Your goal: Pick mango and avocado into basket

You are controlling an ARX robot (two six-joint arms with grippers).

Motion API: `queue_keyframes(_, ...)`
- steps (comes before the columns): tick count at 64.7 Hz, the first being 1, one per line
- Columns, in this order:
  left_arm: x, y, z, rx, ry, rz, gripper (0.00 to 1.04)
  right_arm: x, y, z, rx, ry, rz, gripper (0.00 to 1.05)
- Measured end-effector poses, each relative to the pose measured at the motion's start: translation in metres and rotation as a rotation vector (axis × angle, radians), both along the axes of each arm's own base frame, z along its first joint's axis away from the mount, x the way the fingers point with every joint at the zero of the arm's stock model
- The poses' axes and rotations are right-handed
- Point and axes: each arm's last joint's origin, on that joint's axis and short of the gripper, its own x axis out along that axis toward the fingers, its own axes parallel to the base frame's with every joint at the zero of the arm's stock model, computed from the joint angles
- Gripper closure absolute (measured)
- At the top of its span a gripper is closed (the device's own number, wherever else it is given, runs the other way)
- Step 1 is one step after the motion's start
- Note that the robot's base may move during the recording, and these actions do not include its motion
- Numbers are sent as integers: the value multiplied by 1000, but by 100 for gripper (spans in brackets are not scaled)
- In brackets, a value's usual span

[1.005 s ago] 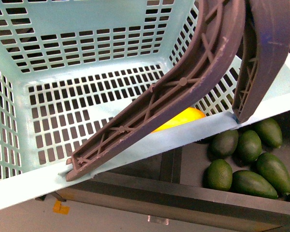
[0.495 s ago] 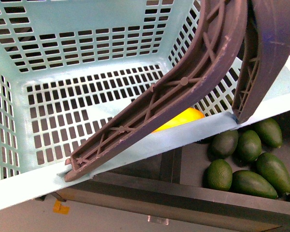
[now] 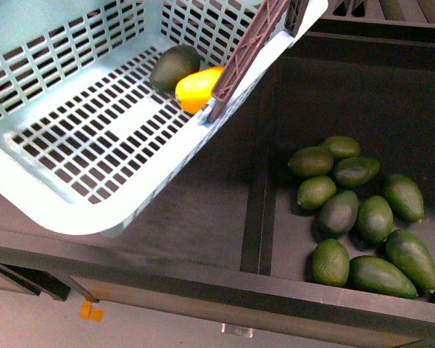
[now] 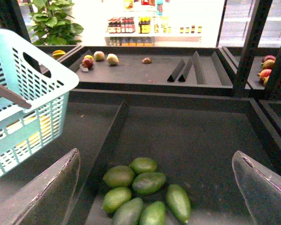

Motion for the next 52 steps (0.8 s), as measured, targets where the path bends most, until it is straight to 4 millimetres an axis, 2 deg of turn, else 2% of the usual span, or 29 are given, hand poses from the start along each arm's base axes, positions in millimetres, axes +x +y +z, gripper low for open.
queue_keyframes(8, 28, 2, -13, -60, 42, 41, 91, 0, 0, 0, 0, 0, -1, 9)
queue_keyframes(17, 78, 4, -36, -135, 71, 113, 91, 0, 0, 0, 0, 0, 0, 9)
queue_keyframes(22, 97, 8, -44, -149, 76, 158, 91, 0, 0, 0, 0, 0, 0, 9)
queue_keyframes(33, 158, 21, -84, -181, 114, 313, 91, 0, 0, 0, 0, 0, 0, 9)
queue_keyframes(46, 188, 27, -122, -223, 178, 403, 91, 0, 0, 0, 0, 0, 0, 9)
queue_keyframes(52, 191, 28, -129, -246, 184, 425, 91, 0, 0, 0, 0, 0, 0, 9)
